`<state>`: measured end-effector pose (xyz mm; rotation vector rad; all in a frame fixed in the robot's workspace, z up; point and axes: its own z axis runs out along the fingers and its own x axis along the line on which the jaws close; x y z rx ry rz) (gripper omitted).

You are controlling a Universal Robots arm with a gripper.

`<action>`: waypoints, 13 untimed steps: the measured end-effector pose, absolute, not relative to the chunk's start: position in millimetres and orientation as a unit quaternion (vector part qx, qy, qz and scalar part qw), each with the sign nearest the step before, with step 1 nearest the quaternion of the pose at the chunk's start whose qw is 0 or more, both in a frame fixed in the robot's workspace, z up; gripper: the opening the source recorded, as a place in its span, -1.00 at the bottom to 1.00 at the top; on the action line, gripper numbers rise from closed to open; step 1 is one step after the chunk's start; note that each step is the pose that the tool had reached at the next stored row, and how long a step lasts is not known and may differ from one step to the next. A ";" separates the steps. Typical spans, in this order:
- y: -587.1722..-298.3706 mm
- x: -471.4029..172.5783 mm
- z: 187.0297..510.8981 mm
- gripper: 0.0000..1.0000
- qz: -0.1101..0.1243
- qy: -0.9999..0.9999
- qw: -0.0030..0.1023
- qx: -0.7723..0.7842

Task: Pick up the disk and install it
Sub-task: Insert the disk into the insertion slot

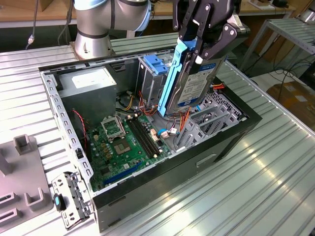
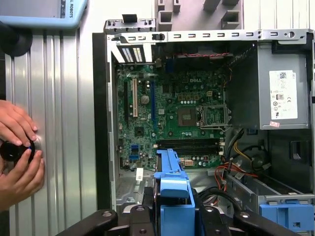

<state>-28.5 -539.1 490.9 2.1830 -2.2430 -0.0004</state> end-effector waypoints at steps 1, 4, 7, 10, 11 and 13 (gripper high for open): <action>-539.1 -28.5 490.9 -0.26 0.000 -0.717 0.006 0.697; -539.2 -25.3 490.5 -0.26 0.000 -0.717 0.006 0.697; -539.1 -16.9 490.3 -0.26 0.000 -0.717 0.006 0.697; -539.2 -6.3 489.4 -0.26 0.000 -0.717 0.006 0.697; -539.4 -3.9 489.0 -0.26 0.000 -0.717 0.006 0.697; -541.0 0.9 487.7 -0.26 0.000 -0.717 0.006 0.697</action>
